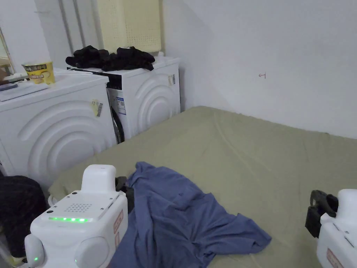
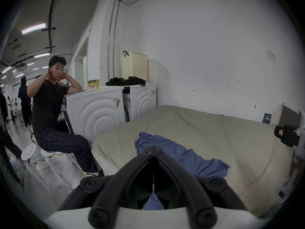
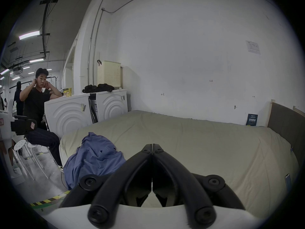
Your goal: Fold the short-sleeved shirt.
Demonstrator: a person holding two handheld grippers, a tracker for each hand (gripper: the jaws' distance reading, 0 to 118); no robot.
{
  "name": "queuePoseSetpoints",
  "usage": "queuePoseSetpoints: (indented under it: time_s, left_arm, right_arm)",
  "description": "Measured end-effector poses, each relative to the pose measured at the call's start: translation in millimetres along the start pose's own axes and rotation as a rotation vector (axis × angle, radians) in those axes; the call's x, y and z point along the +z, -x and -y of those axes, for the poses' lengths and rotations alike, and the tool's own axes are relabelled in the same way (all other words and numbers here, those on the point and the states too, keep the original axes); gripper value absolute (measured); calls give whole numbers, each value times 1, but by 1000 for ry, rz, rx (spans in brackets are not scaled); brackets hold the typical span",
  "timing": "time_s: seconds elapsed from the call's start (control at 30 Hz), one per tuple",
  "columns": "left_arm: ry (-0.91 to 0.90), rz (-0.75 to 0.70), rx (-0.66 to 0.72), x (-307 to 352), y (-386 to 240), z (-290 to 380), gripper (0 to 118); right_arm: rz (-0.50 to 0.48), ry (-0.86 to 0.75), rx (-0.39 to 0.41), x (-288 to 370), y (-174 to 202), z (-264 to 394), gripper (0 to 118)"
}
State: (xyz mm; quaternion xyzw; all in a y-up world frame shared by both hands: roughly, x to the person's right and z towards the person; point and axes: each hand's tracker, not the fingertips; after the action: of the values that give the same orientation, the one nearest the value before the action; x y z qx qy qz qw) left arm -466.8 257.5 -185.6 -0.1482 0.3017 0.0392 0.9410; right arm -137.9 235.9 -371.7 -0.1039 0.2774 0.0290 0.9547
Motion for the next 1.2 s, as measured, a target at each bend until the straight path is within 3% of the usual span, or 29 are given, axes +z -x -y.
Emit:
queuePoseSetpoints:
  time_s: [0.27,0.53,0.6,0.7,0.73,0.77,0.87,1.03,1.07,1.1,1.17,1.2]
  left_arm:
    - [89,43,9,-54,-17,16,0]
    - [388,131,19,-161,-44,49,2]
    - [499,148,-5,-187,-50,60,19]
    - [610,161,-9,-222,-54,74,114]
    - [646,160,-3,-230,-55,79,117]
    - [610,162,-3,-237,-55,82,117]
    - [732,125,-34,-260,-56,98,117]
    - [812,16,-219,-283,-63,130,114]
    - [803,77,-108,-281,-60,131,111]
    - [833,58,-60,-280,-56,127,102]
    - [779,112,-54,-274,-55,114,45]
    - [746,126,-66,-268,-59,108,27]
  right_arm:
    - [30,29,1,-7,-8,8,0]
    - [52,94,-31,-19,-14,29,0]
    - [53,115,-41,-24,-15,36,0]
    - [61,142,-35,-30,-17,46,0]
    - [58,153,-35,-32,-18,49,0]
    - [58,164,-34,-34,-19,52,0]
    - [55,184,-41,-37,-22,60,0]
    - [63,217,-42,-38,-25,71,0]
    - [62,224,-43,-37,-26,73,0]
    - [65,229,-44,-35,-26,74,0]
    - [72,238,-48,-31,-29,76,0]
    - [73,240,-56,-29,-31,77,0]
